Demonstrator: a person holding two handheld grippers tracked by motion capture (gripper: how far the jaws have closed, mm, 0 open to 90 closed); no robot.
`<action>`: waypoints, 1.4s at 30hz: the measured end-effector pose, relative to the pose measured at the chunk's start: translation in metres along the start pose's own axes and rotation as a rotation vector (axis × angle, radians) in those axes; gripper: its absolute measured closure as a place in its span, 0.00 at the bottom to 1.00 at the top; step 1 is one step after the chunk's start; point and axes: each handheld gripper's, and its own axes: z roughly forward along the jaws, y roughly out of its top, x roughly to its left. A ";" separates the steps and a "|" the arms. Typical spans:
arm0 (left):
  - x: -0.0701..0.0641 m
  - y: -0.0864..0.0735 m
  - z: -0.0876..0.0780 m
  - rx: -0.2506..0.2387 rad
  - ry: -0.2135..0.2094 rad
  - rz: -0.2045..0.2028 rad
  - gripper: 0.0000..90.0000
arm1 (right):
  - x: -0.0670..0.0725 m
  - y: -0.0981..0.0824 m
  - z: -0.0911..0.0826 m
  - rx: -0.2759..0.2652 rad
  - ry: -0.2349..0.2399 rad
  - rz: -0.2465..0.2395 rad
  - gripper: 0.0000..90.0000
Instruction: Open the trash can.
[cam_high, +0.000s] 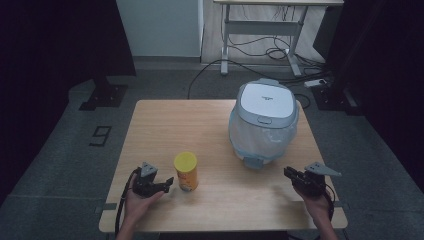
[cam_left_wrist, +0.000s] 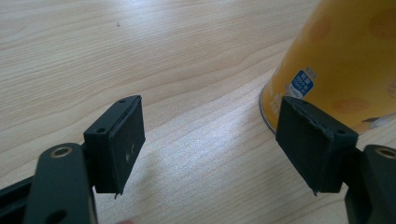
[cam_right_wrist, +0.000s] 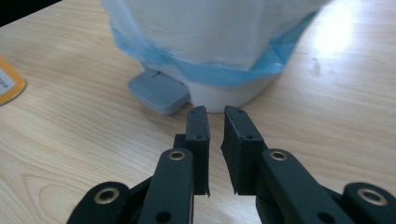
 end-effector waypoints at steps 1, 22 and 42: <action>0.000 0.000 0.000 0.000 0.000 0.000 0.26 | 0.000 0.000 0.000 0.000 0.000 0.000 0.89; -0.002 0.000 0.000 0.002 -0.009 0.005 0.27 | 0.016 0.084 -0.032 -0.143 0.152 -0.043 1.00; 0.000 0.000 0.001 0.009 -0.014 0.004 0.27 | 0.035 0.169 -0.011 -0.174 0.205 -0.105 1.00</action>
